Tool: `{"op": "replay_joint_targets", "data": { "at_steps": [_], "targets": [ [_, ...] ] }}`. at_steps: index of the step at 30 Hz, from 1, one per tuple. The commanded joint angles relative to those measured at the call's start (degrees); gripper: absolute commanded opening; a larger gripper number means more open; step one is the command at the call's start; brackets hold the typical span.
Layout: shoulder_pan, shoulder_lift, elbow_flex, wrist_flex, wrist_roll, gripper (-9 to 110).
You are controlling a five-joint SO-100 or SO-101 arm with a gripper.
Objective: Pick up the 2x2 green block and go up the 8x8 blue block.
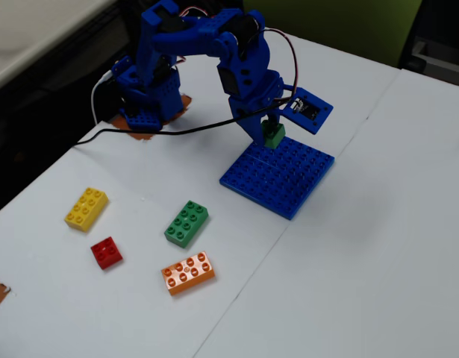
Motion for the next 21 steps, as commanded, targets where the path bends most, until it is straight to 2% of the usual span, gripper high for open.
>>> {"op": "replay_joint_targets", "data": {
  "at_steps": [1,21],
  "targets": [
    [-0.18,1.67,0.0,0.35,0.09,1],
    [-0.18,1.76,0.09,0.35,-0.09,1]
  ]
}}
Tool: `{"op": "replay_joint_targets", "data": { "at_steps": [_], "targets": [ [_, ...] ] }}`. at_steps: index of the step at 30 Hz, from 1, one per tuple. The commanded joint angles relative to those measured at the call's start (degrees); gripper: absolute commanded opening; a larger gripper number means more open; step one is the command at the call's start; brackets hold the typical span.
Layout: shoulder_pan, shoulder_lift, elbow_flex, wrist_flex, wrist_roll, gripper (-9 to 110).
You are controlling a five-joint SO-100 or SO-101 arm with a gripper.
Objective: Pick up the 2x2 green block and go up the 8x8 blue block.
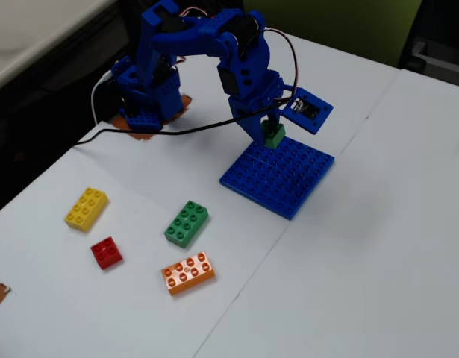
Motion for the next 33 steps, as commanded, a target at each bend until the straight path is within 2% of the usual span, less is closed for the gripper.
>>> {"op": "replay_joint_targets", "data": {
  "at_steps": [1,33],
  "targets": [
    [-0.18,1.76,0.09,0.35,-0.09,1],
    [0.0,1.85,0.44,0.35,0.0,1]
  ]
}}
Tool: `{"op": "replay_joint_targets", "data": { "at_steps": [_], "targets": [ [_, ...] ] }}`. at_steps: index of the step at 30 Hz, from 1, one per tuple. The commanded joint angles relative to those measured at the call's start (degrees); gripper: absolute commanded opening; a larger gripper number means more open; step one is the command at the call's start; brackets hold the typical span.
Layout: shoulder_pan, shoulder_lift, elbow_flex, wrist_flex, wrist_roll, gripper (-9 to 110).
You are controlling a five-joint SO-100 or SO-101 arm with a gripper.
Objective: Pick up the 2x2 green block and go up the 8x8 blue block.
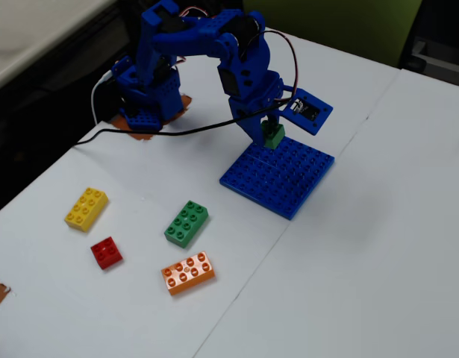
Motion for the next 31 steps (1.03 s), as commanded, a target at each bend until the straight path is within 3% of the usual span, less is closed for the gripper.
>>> {"op": "replay_joint_targets", "data": {
  "at_steps": [1,31],
  "targets": [
    [0.0,1.85,0.09,0.35,-0.09,1],
    [0.0,2.02,0.88,0.35,-0.44,1]
  ]
}}
